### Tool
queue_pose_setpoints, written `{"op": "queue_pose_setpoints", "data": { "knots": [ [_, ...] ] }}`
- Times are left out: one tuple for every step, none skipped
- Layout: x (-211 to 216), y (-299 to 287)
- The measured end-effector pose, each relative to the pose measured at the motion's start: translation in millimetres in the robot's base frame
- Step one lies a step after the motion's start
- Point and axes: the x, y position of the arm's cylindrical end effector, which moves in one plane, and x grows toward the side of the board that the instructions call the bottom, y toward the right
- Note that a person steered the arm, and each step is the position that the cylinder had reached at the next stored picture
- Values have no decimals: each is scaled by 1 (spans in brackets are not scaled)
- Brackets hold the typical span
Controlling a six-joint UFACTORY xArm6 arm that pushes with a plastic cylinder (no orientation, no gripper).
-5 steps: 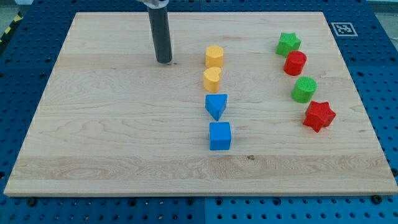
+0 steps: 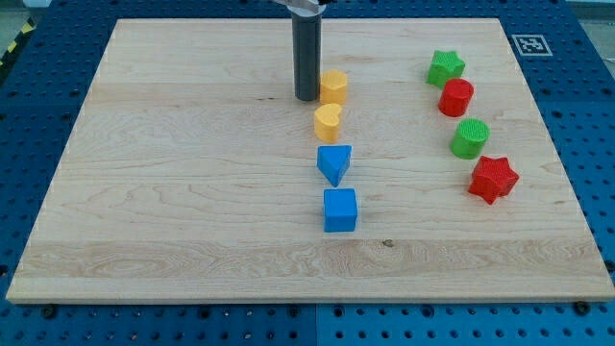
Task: Slide the yellow hexagon closer to the red circle
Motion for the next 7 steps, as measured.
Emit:
{"op": "queue_pose_setpoints", "data": {
  "knots": [
    [15,6],
    [23,12],
    [23,10],
    [18,-1],
    [-4,-6],
    [-5,-6],
    [-5,11]
  ]
}}
